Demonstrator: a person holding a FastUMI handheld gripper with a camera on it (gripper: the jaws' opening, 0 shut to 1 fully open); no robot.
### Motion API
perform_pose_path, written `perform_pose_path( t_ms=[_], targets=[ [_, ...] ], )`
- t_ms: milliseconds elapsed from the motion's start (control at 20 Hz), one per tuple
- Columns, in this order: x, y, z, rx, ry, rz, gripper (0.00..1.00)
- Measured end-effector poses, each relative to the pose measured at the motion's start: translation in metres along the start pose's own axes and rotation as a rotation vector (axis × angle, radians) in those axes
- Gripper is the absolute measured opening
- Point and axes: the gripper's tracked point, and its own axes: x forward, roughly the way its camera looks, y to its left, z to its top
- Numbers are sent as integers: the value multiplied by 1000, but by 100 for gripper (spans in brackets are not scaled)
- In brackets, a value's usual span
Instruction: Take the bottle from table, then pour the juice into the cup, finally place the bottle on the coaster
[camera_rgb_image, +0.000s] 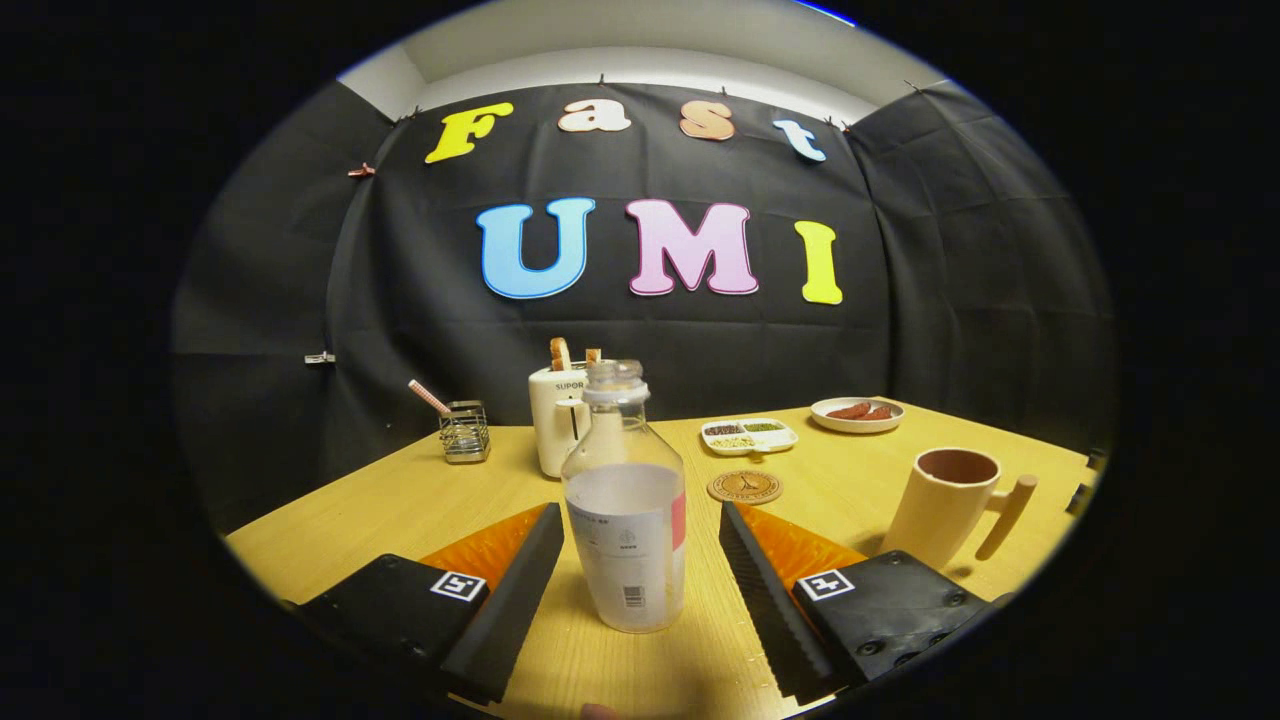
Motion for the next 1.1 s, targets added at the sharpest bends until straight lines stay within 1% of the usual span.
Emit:
perform_pose_path(
  t_ms=[350,400,500,650,900,950,1100],
  targets=[
    [19,9,-4,-33,-20,38,97],
    [20,6,-2,-37,-25,30,95],
    [19,3,-2,-44,-21,7,76],
    [16,8,3,-37,2,12,75],
    [8,12,56,-7,-37,7,75],
    [6,13,63,0,-31,12,75],
    [-5,6,79,14,-3,-12,75]
  ],
)
